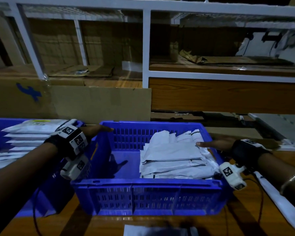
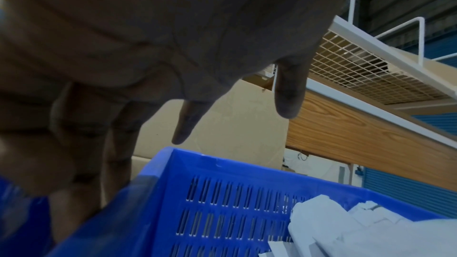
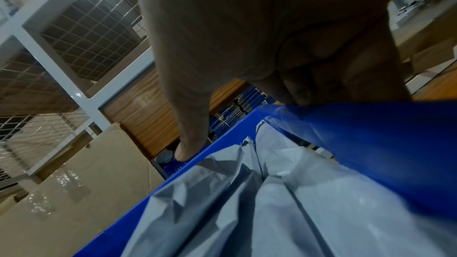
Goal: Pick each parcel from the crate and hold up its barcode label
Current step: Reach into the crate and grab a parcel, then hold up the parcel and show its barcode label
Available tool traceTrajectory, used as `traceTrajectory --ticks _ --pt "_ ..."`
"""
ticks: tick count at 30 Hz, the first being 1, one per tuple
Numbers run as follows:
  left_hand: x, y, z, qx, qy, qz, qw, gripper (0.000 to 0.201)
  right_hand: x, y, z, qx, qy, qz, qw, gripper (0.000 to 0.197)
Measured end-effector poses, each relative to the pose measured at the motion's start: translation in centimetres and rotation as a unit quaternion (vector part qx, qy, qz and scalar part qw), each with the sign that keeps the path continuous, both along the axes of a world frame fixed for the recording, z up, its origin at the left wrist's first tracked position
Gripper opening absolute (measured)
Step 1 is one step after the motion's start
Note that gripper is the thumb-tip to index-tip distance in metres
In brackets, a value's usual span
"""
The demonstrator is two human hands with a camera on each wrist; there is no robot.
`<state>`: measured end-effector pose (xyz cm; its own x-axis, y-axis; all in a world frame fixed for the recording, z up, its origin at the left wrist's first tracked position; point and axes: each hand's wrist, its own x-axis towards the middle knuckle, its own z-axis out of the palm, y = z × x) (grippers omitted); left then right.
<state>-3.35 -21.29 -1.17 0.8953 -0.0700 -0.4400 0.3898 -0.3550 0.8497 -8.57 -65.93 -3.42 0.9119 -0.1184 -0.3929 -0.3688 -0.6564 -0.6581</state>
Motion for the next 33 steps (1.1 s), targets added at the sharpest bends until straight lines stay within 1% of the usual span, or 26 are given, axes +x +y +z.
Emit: traceTrajectory --ticks 2,4,5,8,9,10,11,12,13,14,16,18,20,22,25,27,31,33 --pt "0.0 0.8 -0.2 0.01 0.008 0.007 1.0 0.037 -0.1 0.2 -0.1 0.007 0.001 0.006 1.0 0.06" --pt "-0.2 1.1 -0.3 0.021 -0.001 0.009 1.0 0.035 -0.1 0.3 -0.3 0.033 0.005 0.001 0.999 0.057" --pt "-0.1 1.2 -0.4 0.028 -0.005 0.006 1.0 0.033 -0.2 0.5 -0.3 0.043 0.008 0.005 0.999 0.059" --pt "0.2 1.2 -0.6 0.069 -0.015 -0.009 0.997 0.031 -0.3 0.5 -0.3 0.035 0.001 0.009 0.999 0.074" --pt "0.3 1.3 -0.6 0.092 -0.022 -0.004 0.995 0.031 -0.2 0.4 -0.2 0.029 0.011 0.008 0.999 0.074" --pt "0.5 1.3 -0.6 0.122 -0.032 -0.008 0.992 0.032 -0.5 0.7 0.1 0.02 0.021 0.002 1.0 0.063" --pt "0.9 1.5 -0.5 0.154 -0.044 -0.007 0.987 0.037 -0.7 0.9 0.5 0.004 0.031 -0.006 0.999 0.046" --pt "1.2 1.8 -0.6 0.195 -0.059 -0.016 0.979 0.042 -0.8 1.0 1.1 -0.025 0.028 -0.023 0.999 0.036" --pt "1.4 1.9 -0.5 0.236 -0.071 -0.026 0.969 0.046 -0.6 0.9 1.4 -0.073 0.012 -0.033 0.997 0.036" --pt "1.8 2.0 -0.5 0.252 -0.081 -0.033 0.964 0.048 -0.3 0.9 1.8 -0.115 -0.006 -0.041 0.992 0.043" --pt "1.9 1.4 0.2 0.24 -0.098 -0.049 0.965 0.044 0.5 1.1 2.5 -0.168 -0.042 -0.035 0.984 0.054" --pt "1.4 0.0 1.3 0.226 -0.113 -0.071 0.965 0.044 1.5 1.6 3.4 -0.215 -0.06 0.001 0.975 0.057" --pt "1.2 -1.5 2.2 0.236 -0.129 -0.097 0.958 0.046 2.0 2.7 4.3 -0.243 -0.071 0.041 0.966 0.056" --pt "1.2 -3.0 2.9 0.229 -0.139 -0.12 0.956 0.044 2.0 4.1 5.0 -0.227 -0.073 0.071 0.969 0.052" --pt "0.9 -5.4 3.6 0.183 -0.141 -0.138 0.963 0.042 2.1 6.4 5.4 -0.198 -0.069 0.113 0.971 0.045" --pt "0.8 -7.1 3.6 0.149 -0.142 -0.139 0.969 0.042 2.3 8.2 5.6 -0.196 -0.065 0.143 0.968 0.043" --pt "0.6 -9.8 3.1 0.123 -0.14 -0.165 0.969 0.042 3.4 10.6 5.0 -0.207 -0.039 0.168 0.963 0.043" --pt "0.8 -10.3 2.8 0.108 -0.131 -0.184 0.968 0.044 3.7 11.4 4.4 -0.22 -0.044 0.165 0.96 0.043"
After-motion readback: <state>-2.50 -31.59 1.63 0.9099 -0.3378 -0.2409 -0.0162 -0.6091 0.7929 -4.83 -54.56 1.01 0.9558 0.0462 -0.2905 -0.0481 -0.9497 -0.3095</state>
